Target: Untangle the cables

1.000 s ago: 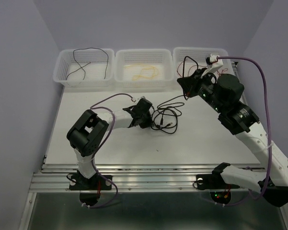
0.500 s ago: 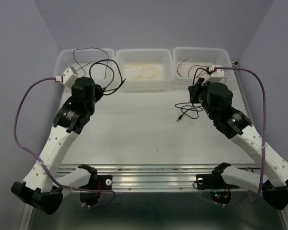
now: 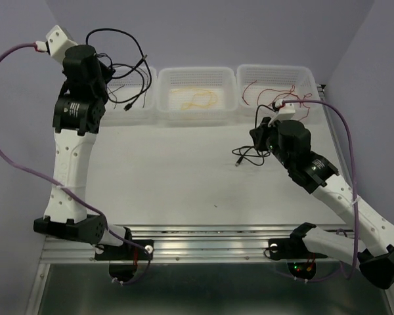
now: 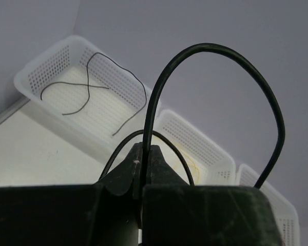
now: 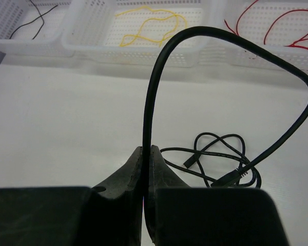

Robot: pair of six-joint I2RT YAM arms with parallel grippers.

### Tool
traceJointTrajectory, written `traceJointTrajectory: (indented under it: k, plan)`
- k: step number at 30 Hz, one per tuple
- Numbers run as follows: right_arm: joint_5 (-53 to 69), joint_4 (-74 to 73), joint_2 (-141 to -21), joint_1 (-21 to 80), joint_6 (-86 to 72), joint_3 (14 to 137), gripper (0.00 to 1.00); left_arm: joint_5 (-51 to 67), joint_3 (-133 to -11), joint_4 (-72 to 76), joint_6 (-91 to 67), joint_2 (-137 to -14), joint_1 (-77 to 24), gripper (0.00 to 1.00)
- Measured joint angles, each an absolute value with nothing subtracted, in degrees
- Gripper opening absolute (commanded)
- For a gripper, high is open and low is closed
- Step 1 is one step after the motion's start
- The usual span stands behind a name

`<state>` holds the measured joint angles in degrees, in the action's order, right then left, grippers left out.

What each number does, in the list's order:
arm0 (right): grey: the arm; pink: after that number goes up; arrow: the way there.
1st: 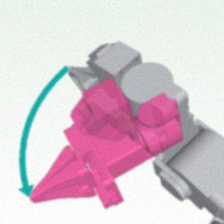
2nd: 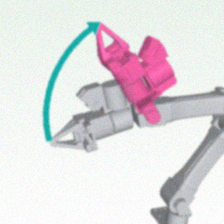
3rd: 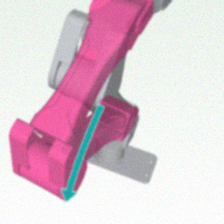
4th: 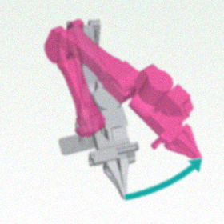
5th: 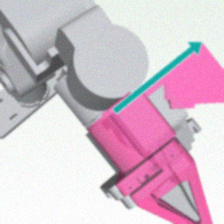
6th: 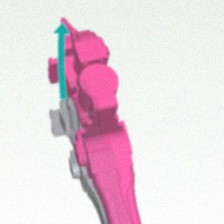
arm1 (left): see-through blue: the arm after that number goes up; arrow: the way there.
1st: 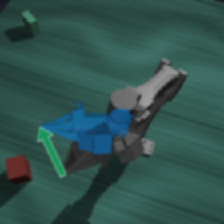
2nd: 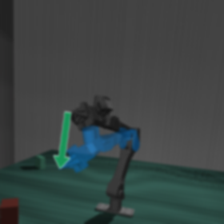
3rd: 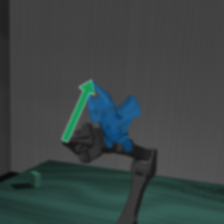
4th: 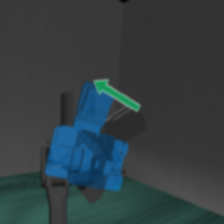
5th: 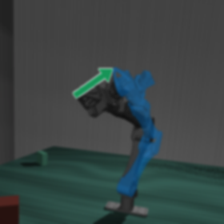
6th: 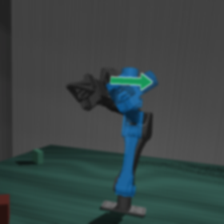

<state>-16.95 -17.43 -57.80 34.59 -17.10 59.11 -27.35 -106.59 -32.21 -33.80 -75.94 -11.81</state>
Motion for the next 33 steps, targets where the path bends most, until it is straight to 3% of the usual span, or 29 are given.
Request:
traceJointTrajectory:
  k: [15, 17, 18, 19, 20, 26, 33]
  plan:
    - [-10.9, -13.0, -57.3, 34.6, -14.4, 61.4, 0.01, -17.2, -125.9, -30.2, -27.2, -105.8, 1.5, 0.00]
    - [-10.7, -12.6, -57.7, 34.6, -14.1, 62.5, 0.01, -16.8, -127.7, -29.9, -26.9, -109.8, 1.7, 0.17]
    - [-10.5, -12.3, -58.0, 34.6, -13.8, 63.2, 0.01, -16.7, -128.9, -30.2, -26.8, -112.4, 1.7, 0.51]
    - [-10.3, -12.1, -58.1, 34.6, -13.6, 63.6, 0.01, -16.7, -129.9, -30.2, -26.7, -114.9, 1.8, 0.70]
    - [-10.2, -11.9, -58.2, 34.6, -13.5, 64.0, 0.01, -16.6, -130.7, -30.6, -26.5, -117.0, 2.0, 0.98]
    - [-8.7, -11.5, -58.4, 34.6, -12.8, 65.6, 0.01, -15.7, -130.9, -33.0, -27.1, -121.7, 2.4, 0.99]
    - [-5.9, -11.5, -58.4, 34.6, -13.0, 65.7, 0.01, -9.8, -128.3, -31.3, -26.4, -116.8, 2.9, 0.99]
